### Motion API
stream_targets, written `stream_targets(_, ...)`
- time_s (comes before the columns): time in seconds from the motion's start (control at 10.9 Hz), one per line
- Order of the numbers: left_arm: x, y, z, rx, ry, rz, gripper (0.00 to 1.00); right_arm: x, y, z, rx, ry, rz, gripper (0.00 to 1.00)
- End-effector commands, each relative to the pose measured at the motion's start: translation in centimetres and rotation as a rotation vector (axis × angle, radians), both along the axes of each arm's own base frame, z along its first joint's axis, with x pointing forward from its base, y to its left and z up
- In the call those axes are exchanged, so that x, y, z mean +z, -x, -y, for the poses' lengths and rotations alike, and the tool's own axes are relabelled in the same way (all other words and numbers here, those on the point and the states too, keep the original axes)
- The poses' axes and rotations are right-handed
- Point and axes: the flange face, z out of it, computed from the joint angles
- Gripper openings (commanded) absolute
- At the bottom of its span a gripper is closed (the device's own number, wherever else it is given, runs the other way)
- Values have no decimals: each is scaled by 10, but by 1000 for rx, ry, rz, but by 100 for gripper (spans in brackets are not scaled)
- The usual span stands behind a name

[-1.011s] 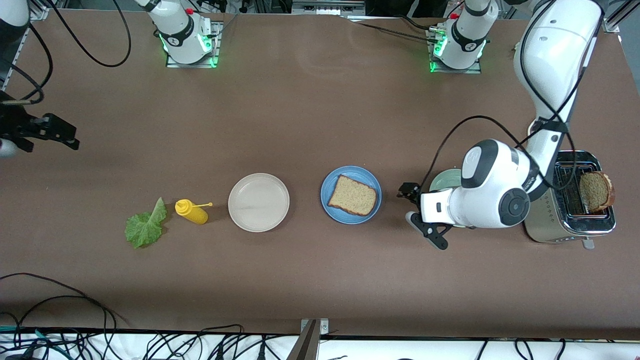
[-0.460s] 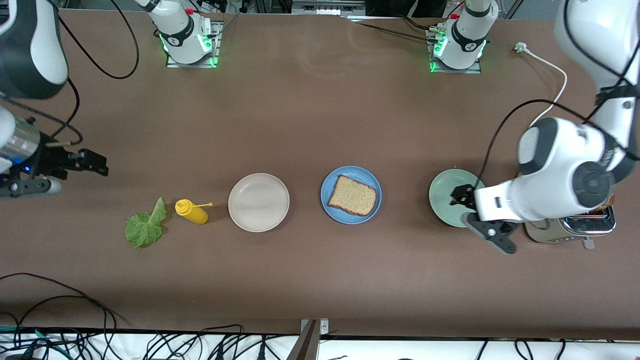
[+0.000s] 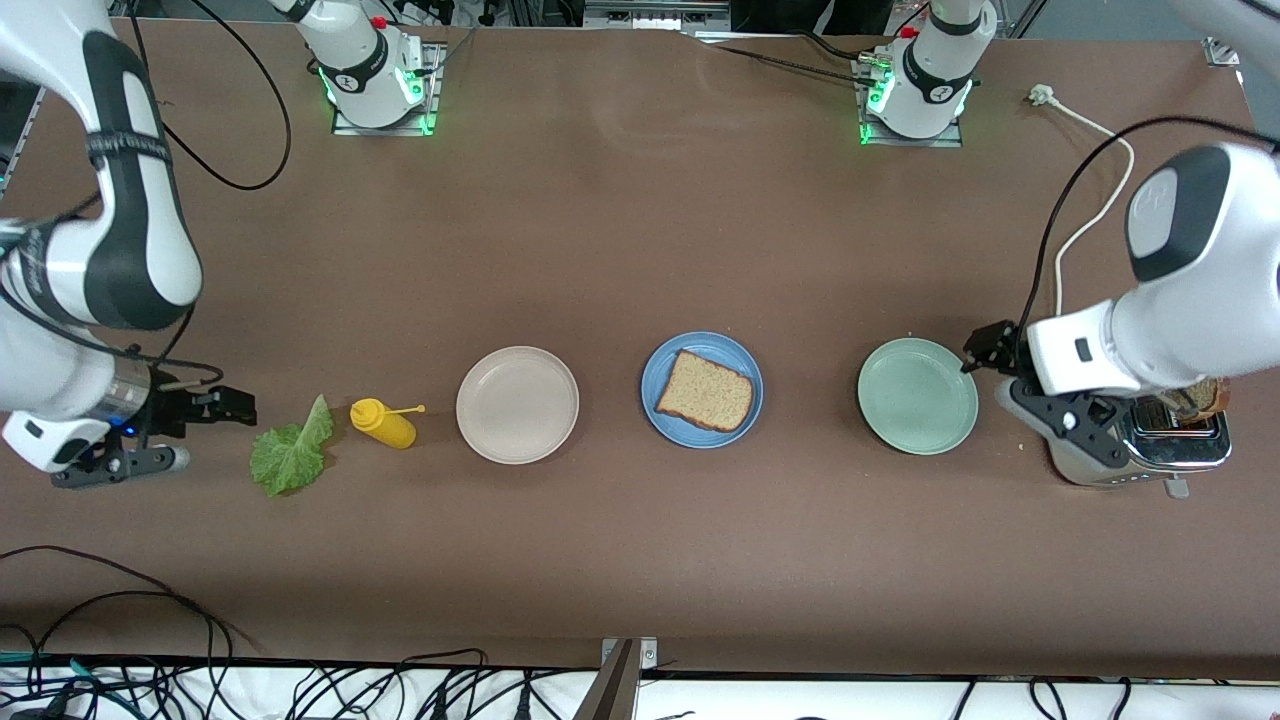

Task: Make sandwich in blue plate with both arms
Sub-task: 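Grasp the lettuce with the right gripper while the left gripper rises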

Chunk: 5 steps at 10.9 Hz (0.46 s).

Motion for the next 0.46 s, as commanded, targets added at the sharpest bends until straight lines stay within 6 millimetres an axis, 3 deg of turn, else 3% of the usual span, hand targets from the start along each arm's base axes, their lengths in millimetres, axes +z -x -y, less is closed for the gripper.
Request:
stream_targets(0.0, 50, 53, 21, 29, -131, 34, 100, -52, -18, 17, 62, -18, 12, 100)
stream_targets(0.09, 59, 64, 20, 44, -99, 34, 100, -72, -21, 18, 73, -21, 14, 100)
stream_targets(0.37, 87, 95, -3, 322, -22, -27, 100, -113, -20, 23, 71, -21, -18, 100)
